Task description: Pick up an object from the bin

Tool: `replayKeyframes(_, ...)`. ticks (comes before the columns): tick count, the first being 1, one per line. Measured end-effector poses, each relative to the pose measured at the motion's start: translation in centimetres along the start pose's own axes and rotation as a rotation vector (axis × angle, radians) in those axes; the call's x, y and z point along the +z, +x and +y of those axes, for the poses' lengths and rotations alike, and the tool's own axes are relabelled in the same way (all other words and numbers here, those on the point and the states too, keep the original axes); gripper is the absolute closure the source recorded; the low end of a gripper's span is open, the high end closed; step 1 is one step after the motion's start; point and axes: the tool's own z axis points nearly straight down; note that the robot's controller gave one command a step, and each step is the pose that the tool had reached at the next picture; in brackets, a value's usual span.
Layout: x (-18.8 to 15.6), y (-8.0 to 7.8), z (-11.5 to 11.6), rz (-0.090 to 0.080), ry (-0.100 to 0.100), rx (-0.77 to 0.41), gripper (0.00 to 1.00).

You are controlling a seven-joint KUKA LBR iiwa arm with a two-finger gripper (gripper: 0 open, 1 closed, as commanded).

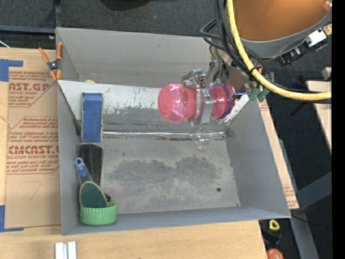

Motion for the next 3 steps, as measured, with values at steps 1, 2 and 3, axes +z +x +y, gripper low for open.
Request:
replayKeyframes(1,0.7,0.0,-0.2,0.008,0.001,0.006,0.0)
replayKeyframes(2,5.5,-1.3,-1.5,0.005,0.0,-0.371,0.0)
replayKeyframes(3,6.1,-1.7,0.1,0.003,-0.001,-0.198,0.0)
